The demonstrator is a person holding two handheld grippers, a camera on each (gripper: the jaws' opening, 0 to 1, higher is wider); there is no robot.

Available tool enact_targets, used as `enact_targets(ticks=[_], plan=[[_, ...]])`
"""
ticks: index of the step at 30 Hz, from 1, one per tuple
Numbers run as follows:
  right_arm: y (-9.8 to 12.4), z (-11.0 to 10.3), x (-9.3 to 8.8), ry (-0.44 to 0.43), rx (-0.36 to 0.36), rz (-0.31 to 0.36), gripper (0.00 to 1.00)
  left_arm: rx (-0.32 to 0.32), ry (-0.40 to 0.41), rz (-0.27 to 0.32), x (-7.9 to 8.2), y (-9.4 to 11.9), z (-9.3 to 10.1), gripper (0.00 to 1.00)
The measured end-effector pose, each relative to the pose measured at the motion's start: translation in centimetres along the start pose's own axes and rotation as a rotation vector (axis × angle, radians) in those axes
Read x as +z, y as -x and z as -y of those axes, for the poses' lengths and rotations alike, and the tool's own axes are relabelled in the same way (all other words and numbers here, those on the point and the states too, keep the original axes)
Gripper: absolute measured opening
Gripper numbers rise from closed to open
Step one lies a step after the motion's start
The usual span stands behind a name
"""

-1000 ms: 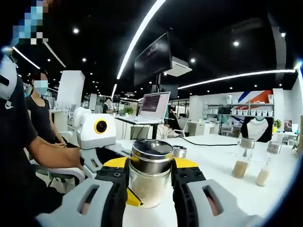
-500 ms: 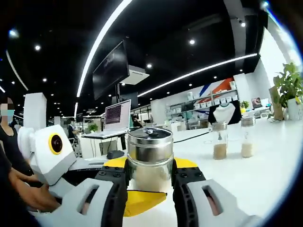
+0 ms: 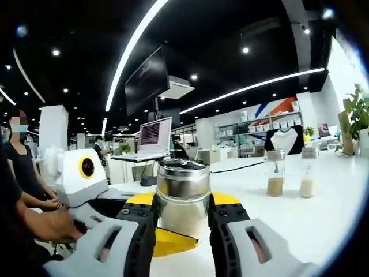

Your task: Rotate the seasoning bottle until the label or dispensing opening points toward the visible target arrow and the bottle remains upright within the marked orientation range

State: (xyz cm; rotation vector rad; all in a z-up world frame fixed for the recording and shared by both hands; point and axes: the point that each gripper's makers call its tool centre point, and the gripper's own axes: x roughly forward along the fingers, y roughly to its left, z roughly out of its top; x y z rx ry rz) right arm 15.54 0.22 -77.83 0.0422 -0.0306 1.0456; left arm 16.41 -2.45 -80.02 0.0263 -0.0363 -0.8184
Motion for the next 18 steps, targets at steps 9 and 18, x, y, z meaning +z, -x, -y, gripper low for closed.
enact_targets(ticks=[9,18], plan=[[1.6,-2.1,0.6,0.015,0.223,-0.023,0.32,-0.256,0.070,0.012,0.1,0.5,2.6,0.37],[0.2,0.8,-0.2,-0.039,-0.095,-0.003,0.35,0.105,-0.090,-0.042,-1.0,-1.0,0.4,0.36]])
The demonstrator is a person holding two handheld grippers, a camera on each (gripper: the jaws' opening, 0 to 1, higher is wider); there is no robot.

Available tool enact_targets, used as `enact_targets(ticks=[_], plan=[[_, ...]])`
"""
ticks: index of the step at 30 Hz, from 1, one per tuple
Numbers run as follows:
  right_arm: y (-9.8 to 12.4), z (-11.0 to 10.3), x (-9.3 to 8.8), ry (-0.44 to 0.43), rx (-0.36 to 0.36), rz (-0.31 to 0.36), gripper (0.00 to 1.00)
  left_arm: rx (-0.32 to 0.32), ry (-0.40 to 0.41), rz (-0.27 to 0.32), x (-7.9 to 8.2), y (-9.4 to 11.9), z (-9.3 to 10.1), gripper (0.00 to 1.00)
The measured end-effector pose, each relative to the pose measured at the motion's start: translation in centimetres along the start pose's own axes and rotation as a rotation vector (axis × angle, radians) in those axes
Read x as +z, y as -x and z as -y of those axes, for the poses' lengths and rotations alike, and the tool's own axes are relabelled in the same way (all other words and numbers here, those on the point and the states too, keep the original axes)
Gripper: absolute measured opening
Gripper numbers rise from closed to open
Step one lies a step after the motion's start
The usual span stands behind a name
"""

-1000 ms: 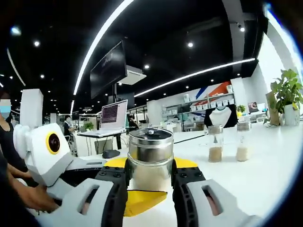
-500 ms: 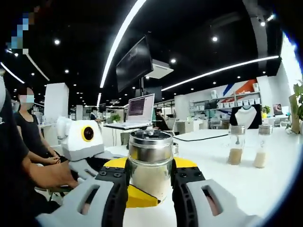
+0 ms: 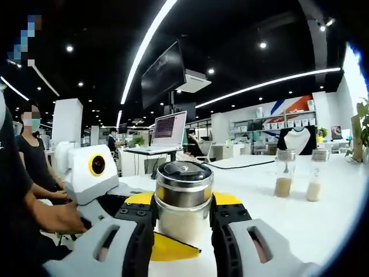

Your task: Rotate the seasoning bottle until the label or dispensing opening points toward the visible target arrow and the bottle remains upright within the marked orientation range

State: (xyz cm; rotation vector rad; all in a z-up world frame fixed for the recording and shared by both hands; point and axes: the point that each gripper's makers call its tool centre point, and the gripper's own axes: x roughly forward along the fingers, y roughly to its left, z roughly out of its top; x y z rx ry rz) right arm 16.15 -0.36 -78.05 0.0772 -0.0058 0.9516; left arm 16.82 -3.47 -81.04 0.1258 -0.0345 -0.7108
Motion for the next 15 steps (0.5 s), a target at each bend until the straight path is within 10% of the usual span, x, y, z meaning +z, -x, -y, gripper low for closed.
enact_targets(ticks=[6,15], plan=[[-0.2,0.0,-0.3,0.039,-0.016,-0.019,0.34,0.032,-0.015,-0.016,-0.3,-0.1,-0.3,0.36],[0.4,-2.3,0.6,0.026,0.269,-0.028,0.35,-0.218,0.144,0.072,0.9,0.9,1.0,0.38]])
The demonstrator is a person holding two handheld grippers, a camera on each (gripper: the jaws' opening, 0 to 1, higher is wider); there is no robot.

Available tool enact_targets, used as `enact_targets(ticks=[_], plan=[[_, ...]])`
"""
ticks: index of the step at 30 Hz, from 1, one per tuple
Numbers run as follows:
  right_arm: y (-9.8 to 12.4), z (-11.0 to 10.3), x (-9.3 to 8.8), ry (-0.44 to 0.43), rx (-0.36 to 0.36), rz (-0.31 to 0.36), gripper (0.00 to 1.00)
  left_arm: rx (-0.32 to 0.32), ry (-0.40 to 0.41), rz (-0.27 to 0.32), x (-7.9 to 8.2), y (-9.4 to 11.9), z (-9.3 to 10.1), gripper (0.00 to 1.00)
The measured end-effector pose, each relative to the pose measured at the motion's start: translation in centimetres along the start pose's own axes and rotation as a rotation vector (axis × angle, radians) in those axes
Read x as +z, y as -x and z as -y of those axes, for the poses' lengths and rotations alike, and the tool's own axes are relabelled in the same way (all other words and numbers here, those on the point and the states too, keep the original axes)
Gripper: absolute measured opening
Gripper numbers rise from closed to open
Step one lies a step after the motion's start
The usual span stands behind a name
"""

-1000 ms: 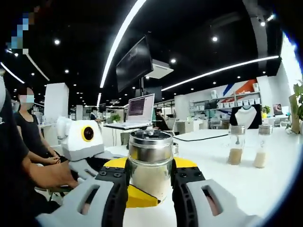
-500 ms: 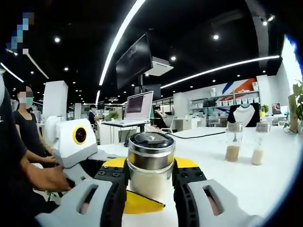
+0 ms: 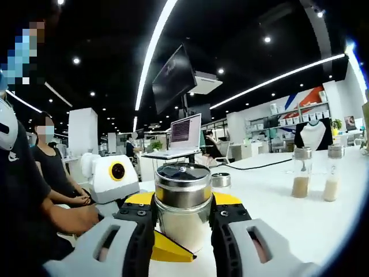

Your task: Rotate the seasoning bottle until the label or dispensing opening points toward the visible target arrow and the bottle remains upright within the marked orientation range

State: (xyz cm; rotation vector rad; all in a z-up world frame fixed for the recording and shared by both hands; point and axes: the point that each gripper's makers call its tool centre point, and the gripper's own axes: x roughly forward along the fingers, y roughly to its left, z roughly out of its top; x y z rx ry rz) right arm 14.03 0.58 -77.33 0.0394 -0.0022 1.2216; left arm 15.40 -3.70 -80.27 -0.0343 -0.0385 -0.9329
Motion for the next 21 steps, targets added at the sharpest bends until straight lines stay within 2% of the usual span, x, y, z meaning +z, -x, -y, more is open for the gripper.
enact_targets(ticks=[2,4,5,7,11,14,21], plan=[[-0.2,0.0,0.0,0.023,-0.007,-0.007,0.35,0.041,-0.017,-0.004,-0.1,-0.1,0.1,0.37],[-0.2,0.0,0.3,0.035,-0.023,0.007,0.35,0.080,-0.014,0.032,0.3,-0.1,-0.2,0.37],[-0.2,0.2,0.6,0.040,-0.040,0.016,0.35,0.139,-0.024,0.030,0.4,0.0,-0.8,0.37],[-0.1,0.5,1.2,0.030,-0.061,0.047,0.34,0.201,-0.093,0.001,0.1,0.2,-1.5,0.37],[0.1,0.9,1.7,0.014,-0.095,0.062,0.33,0.209,-0.063,0.001,0.0,0.3,-1.7,0.37],[-0.3,1.3,1.3,0.004,-0.142,0.049,0.33,0.289,-0.111,-0.033,-0.5,0.4,-2.7,0.37],[-0.5,1.8,1.1,-0.083,-0.160,0.074,0.33,0.295,-0.090,-0.036,-0.9,0.5,-2.9,0.37]])
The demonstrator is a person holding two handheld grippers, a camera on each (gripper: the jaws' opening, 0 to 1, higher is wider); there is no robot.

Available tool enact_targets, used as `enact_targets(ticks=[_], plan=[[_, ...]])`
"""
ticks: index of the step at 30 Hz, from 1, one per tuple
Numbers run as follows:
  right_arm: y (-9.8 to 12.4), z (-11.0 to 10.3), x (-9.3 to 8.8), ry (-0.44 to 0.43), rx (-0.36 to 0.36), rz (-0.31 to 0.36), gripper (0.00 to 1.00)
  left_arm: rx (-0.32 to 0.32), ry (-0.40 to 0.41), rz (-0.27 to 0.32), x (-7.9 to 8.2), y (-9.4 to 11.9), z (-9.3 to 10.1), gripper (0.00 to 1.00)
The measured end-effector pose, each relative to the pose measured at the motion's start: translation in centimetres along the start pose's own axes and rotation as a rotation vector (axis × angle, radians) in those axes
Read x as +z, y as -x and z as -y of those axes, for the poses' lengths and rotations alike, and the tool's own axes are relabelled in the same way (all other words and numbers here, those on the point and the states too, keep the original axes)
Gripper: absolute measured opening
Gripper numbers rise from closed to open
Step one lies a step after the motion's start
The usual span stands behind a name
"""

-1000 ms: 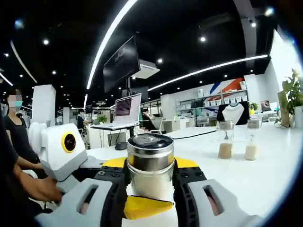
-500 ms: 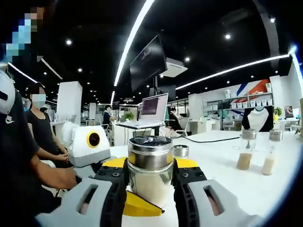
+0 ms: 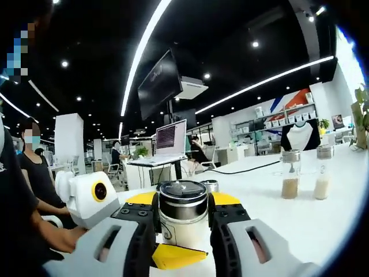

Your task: Rotate the seasoning bottle until the label or dispensing opening points toward the visible target arrow and the bottle remains upright within the marked orientation range

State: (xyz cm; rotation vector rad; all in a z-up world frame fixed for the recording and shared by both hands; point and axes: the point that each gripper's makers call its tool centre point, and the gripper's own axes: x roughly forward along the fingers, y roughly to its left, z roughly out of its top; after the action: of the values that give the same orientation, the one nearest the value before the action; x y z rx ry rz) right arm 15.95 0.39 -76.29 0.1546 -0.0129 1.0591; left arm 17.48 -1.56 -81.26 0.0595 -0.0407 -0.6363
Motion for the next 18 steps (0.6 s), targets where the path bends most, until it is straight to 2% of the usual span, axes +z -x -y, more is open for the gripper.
enact_targets(ticks=[11,14,18], plan=[[-0.7,0.2,0.9,-0.002,-0.021,0.007,0.31,-0.040,0.009,-0.027,0.6,-0.4,-0.4,0.37],[-1.3,1.3,0.9,0.046,-0.056,-0.005,0.30,-0.044,0.005,-0.040,0.4,-0.1,-0.6,0.38],[-1.7,2.0,1.0,0.030,-0.051,-0.002,0.30,-0.029,0.011,-0.047,0.0,0.2,-1.2,0.39]])
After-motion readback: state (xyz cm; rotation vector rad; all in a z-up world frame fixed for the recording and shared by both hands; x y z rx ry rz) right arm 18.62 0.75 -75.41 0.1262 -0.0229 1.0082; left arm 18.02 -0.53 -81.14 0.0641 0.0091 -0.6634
